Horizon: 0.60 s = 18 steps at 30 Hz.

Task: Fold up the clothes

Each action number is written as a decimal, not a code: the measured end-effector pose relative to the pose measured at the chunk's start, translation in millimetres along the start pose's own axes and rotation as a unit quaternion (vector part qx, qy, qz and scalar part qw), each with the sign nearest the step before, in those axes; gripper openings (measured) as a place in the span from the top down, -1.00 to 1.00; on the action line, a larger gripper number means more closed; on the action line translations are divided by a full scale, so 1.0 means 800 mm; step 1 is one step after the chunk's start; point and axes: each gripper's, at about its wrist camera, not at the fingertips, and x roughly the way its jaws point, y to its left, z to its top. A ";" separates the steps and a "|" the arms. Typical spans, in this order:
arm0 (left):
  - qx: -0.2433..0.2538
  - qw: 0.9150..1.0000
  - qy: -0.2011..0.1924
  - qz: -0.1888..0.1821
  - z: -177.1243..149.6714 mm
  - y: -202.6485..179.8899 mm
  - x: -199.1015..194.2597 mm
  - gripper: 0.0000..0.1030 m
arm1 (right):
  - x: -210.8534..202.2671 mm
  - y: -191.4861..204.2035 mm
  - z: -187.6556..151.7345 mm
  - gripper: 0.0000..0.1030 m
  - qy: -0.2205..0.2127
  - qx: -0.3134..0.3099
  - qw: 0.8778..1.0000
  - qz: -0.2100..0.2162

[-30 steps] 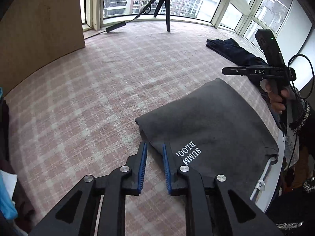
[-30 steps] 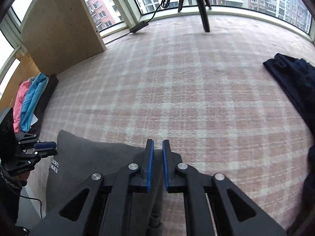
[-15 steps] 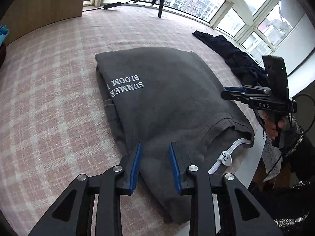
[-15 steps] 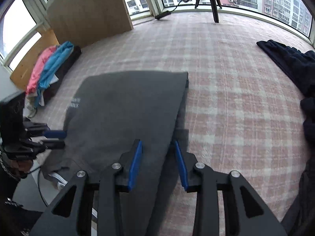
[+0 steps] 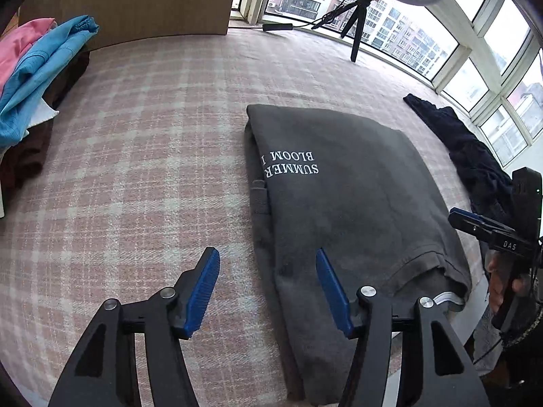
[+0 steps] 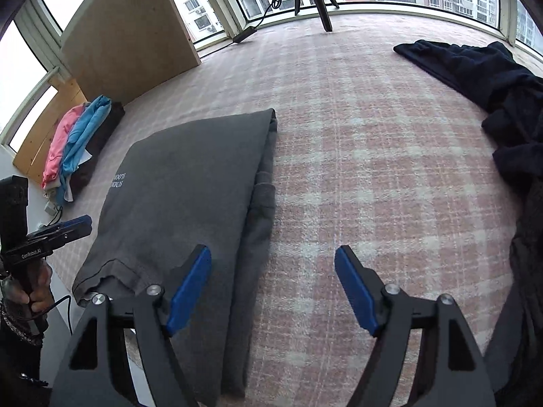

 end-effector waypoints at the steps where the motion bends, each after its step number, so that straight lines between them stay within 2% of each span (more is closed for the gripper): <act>1: 0.002 1.000 0.005 0.002 -0.003 -0.003 0.004 -0.08 | 0.001 -0.001 -0.002 -0.45 -0.002 0.002 1.000 0.000; 5: 0.027 0.999 0.007 0.029 -0.011 -0.020 0.014 -0.08 | 0.006 0.006 -0.004 -0.45 -0.005 -0.002 1.000 -0.019; 11: 0.036 0.998 0.013 0.048 -0.011 -0.029 0.020 -0.07 | 0.012 0.027 -0.008 -0.45 -0.006 -0.048 0.996 -0.068; 18: 0.040 0.998 0.016 0.048 -0.014 -0.036 0.019 0.15 | 0.017 0.042 -0.008 -0.44 0.003 -0.078 0.993 -0.086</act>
